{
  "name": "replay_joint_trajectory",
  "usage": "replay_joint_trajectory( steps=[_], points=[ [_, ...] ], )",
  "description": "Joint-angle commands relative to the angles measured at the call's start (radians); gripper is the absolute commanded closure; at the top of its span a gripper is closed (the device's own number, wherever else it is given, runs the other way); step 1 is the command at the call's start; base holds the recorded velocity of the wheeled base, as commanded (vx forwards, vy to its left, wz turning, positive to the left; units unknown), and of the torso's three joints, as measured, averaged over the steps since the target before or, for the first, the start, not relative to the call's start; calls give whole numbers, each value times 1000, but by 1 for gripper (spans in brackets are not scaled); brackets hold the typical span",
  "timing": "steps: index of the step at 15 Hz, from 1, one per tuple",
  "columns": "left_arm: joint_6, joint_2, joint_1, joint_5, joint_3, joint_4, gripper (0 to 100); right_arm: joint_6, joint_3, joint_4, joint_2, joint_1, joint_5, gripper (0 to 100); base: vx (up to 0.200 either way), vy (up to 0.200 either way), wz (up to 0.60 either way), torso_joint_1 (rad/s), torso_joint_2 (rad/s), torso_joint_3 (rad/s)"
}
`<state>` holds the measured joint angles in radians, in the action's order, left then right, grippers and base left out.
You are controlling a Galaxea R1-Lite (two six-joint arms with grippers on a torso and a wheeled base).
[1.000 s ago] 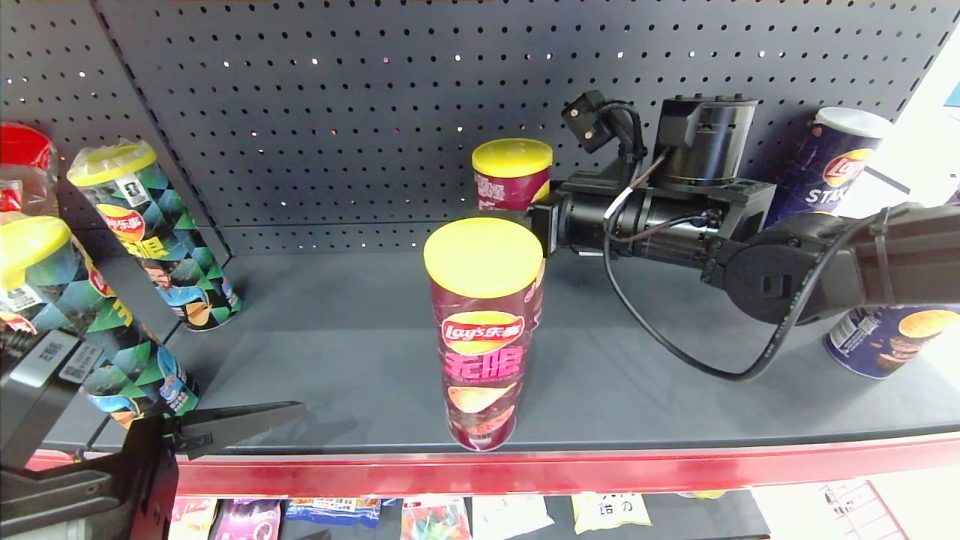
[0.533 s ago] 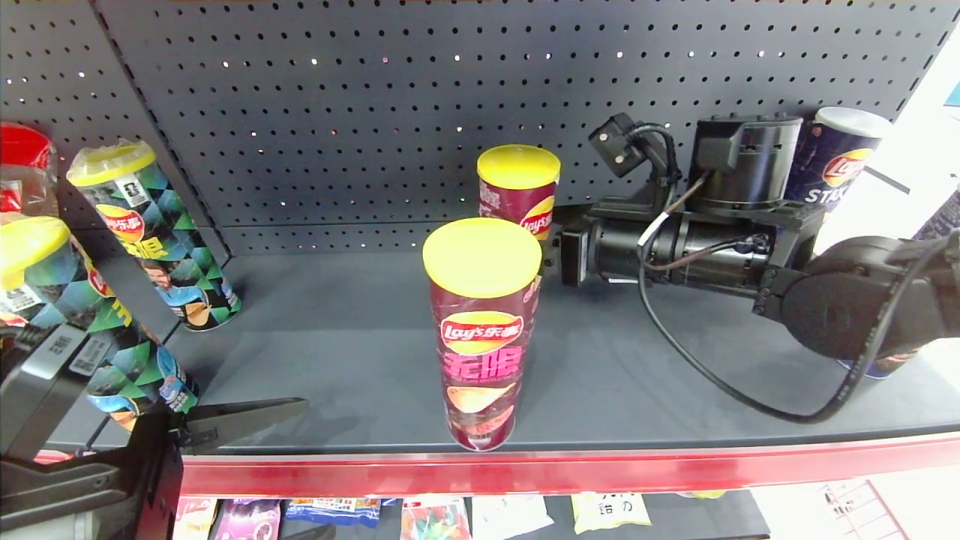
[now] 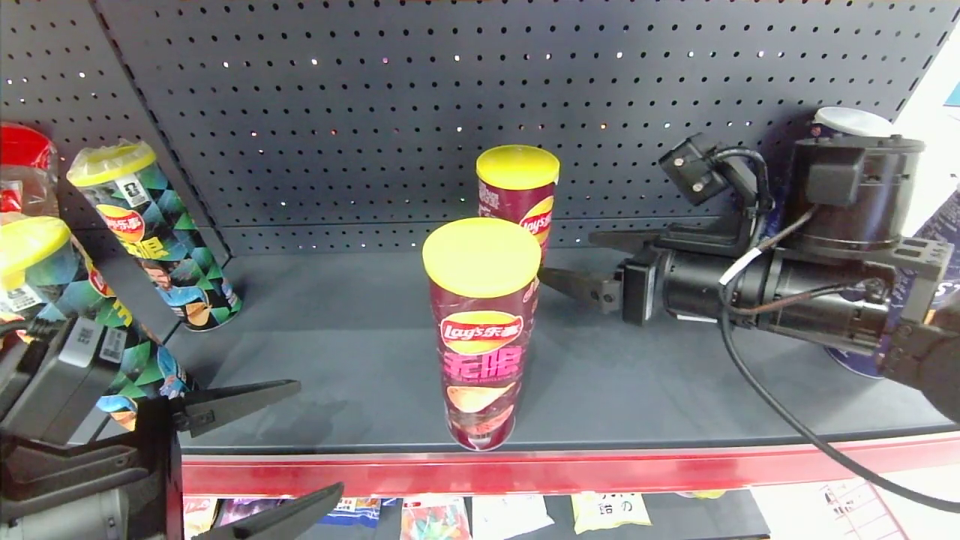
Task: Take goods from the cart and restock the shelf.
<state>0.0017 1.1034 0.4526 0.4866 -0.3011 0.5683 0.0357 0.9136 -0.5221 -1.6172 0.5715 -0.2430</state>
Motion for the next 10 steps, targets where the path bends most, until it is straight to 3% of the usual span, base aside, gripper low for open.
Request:
replay_joint_trajectory(
  steps=[1,2,3,5,7,10],
  points=[
    [17,55,2,-14,-20,1,0,1,-104,2,155,-5,48,0,0,0,0,0,0,0],
    [17,55,2,-14,-20,1,0,1,-104,2,155,-5,48,0,0,0,0,0,0,0],
    [61,93,2,-40,-43,1,0,3,-173,7,231,-4,51,0,0,0,0,0,0,0],
    [100,167,3,-72,-92,1,0,3,-294,7,350,-2,73,0,0,0,0,0,0,0],
    [199,228,3,-102,-113,-1,0,3,-368,10,433,-5,76,0,0,0,0,0,0,0],
    [279,308,6,-146,-138,1,0,3,-387,10,491,-18,87,0,0,0,0,0,0,0]
  ],
)
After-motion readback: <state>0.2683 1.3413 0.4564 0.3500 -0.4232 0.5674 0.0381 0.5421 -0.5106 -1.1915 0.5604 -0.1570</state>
